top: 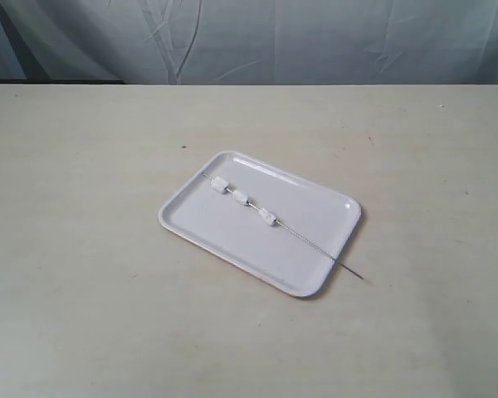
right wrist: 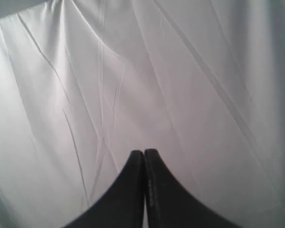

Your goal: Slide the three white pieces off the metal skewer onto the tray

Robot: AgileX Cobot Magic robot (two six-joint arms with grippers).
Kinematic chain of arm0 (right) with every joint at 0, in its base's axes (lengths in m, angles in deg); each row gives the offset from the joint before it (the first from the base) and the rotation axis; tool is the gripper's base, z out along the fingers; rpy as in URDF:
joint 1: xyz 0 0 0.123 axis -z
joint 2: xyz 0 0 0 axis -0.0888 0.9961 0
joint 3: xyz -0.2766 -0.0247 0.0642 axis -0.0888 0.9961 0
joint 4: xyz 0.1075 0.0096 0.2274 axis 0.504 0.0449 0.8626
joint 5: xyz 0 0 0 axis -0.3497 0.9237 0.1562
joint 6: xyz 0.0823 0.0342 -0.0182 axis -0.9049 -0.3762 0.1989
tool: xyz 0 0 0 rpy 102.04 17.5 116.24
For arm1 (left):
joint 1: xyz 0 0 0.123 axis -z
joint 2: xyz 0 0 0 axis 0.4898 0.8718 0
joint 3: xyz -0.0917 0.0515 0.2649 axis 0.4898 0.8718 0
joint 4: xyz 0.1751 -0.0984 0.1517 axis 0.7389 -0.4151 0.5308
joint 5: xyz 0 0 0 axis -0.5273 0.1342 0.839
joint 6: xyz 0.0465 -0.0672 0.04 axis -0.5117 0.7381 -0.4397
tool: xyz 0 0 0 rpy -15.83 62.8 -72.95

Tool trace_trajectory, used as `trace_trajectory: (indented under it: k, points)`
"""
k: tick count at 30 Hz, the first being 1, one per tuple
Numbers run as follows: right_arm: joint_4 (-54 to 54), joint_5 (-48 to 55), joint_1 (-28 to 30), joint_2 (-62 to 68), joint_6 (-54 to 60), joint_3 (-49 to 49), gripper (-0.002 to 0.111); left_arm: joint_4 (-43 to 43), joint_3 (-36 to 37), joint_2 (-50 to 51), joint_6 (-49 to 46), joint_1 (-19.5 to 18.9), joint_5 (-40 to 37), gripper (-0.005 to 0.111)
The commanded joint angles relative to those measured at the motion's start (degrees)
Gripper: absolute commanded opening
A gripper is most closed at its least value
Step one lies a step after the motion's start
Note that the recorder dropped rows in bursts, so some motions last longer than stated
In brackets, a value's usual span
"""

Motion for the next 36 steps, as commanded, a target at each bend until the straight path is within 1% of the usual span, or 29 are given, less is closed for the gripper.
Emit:
trace_trajectory:
  k: [1,2,4,6,7,8,9,12,14,16,17,20,22,24,25,28,31,34,35,36]
  points:
    - [0.12,-2.13,-0.08,-0.22,-7.25,-0.27,-0.001,6.58,-8.30,9.87,0.66,-0.32,3.85,0.000]
    - [0.12,-0.85,-0.08,-0.22,-7.26,-1.62,-0.001,6.69,-10.26,12.13,0.03,-0.32,3.85,0.000]
    - [-2.59,-0.50,-0.08,3.17,-7.10,-7.11,-0.001,7.34,-16.70,19.87,-1.27,-0.32,3.85,0.000]
    - [-5.60,2.50,-0.08,10.66,-6.86,-14.91,-0.001,11.66,-22.80,27.83,0.53,-0.32,3.85,0.000]
    - [-8.73,6.71,-0.08,16.73,-7.01,-20.49,-0.001,15.64,-26.51,32.90,4.95,-0.32,3.97,0.000]
    - [-9.55,9.97,-0.22,20.47,-7.17,-23.68,-0.001,19.51,-28.31,35.71,7.48,-0.32,3.97,0.002]
    - [-9.71,17.38,-0.91,27.30,-7.17,-30.19,-0.001,25.99,-31.09,40.69,12.24,-0.32,3.97,0.006]
    - [-9.71,32.82,-3.24,37.52,-7.03,-38.80,-0.001,35.60,-33.64,48.23,21.28,-0.32,3.76,0.013]
    - [-9.45,41.07,-5.08,44.24,-5.13,-43.38,-0.001,42.46,-34.39,53.08,28.79,-0.32,4.40,0.020]
    - [-8.54,47.76,-7.01,50.25,1.50,-47.34,-0.001,47.88,-34.39,57.43,34.19,-0.32,6.28,0.026]
    - [-6.96,51.23,-8.04,53.16,6.64,-49.01,-0.001,51.34,-34.39,59.49,36.41,-0.32,7.23,0.030]
    - [0.46,59.68,-10.47,61.88,19.51,-52.30,-0.001,58.99,-34.39,65.00,42.62,-0.32,10.37,0.037]
    - [6.10,62.71,-11.42,67.45,25.78,-53.27,-0.001,62.64,-34.39,68.68,45.95,-0.32,12.28,0.040]
    - [9.59,63.66,-12.07,72.72,30.63,-53.40,-0.001,64.42,-34.39,71.55,48.34,-0.32,13.48,0.042]
    - [10.48,63.94,-12.43,75.35,32.92,-53.40,-0.001,65.60,-34.39,73.66,50.36,-0.32,13.99,0.045]
    - [10.60,65.20,-12.54,82.16,35.84,-53.40,-0.001,67.09,-34.39,78.35,54.80,-0.32,14.90,0.053]
    - [12.60,66.97,-12.54,87.98,40.27,-53.40,-0.001,65.32,-34.39,82.99,55.30,-0.32,17.91,0.059]
    - [15.46,68.18,-12.54,93.11,46.36,-53.40,0.000,63.59,-34.39,87.11,55.19,1.59,19.38,0.059]
    - [15.91,68.18,-12.54,94.23,47.60,-53.40,0.002,63.56,-34.39,87.81,55.05,2.24,19.26,0.059]
    - [16.08,68.18,-12.54,95.64,47.99,-53.40,0.008,63.06,-34.39,88.95,55.05,3.47,19.14,0.059]
